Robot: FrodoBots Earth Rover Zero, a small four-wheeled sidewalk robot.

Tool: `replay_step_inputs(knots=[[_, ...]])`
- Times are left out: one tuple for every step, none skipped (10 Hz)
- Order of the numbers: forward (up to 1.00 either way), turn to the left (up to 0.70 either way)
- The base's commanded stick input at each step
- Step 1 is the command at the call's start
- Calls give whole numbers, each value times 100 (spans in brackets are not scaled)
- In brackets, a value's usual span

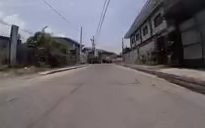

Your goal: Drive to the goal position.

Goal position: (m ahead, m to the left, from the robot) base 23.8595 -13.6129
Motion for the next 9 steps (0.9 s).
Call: replay_step_inputs(knots=[[100,0],[100,0],[100,0],[100,0],[100,0],[100,0],[100,0],[100,0],[100,0]])
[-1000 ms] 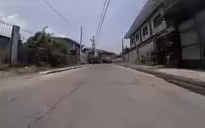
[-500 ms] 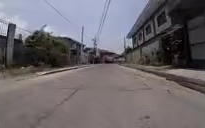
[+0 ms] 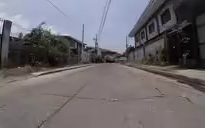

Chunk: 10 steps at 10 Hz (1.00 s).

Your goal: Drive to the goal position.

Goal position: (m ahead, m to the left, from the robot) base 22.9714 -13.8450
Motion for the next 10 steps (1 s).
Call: replay_step_inputs(knots=[[100,0],[100,0],[100,0],[100,-8],[100,-26],[100,-39],[100,-35],[100,-22],[100,-1],[100,0]])
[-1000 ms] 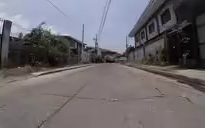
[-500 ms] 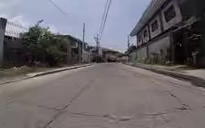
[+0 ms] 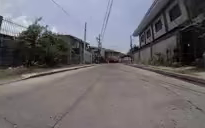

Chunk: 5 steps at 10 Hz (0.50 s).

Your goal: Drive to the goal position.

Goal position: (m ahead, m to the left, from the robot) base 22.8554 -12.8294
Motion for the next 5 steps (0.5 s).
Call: replay_step_inputs(knots=[[100,0],[100,0],[100,0],[100,0],[100,0]])
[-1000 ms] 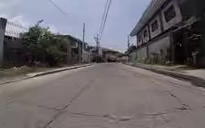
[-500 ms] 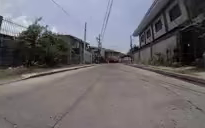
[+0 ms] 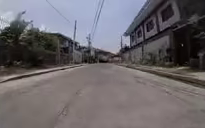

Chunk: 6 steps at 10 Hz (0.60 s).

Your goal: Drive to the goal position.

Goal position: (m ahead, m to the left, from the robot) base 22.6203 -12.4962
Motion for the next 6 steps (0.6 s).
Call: replay_step_inputs(knots=[[100,0],[100,0],[100,0],[100,0],[100,0],[100,0]])
